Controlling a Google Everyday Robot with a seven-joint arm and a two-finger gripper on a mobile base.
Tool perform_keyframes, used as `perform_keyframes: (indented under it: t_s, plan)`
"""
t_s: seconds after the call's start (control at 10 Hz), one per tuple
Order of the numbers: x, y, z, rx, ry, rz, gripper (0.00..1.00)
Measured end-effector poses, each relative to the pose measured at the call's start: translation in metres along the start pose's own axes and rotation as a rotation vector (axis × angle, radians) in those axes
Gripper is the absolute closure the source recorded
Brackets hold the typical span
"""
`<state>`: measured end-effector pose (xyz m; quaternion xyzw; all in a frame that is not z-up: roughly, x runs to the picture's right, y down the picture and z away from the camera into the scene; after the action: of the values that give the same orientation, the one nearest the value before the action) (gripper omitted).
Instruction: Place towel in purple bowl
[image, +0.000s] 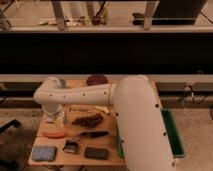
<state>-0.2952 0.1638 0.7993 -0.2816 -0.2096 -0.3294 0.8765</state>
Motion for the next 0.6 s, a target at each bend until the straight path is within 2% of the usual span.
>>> perform_keyframes:
  t_s: [0.1, 0.3, 0.4, 0.6]
  plan:
    - [-0.008, -0.019, 0.005, -0.014, -0.011, -0.022, 0.20]
    - [-0.002, -0.017, 0.017, -0.022, -0.014, -0.023, 0.20]
    - [0.001, -0.017, 0.022, -0.015, -0.005, -0.027, 0.20]
    - [0.024, -0.014, 0.022, 0.023, 0.022, -0.007, 0.20]
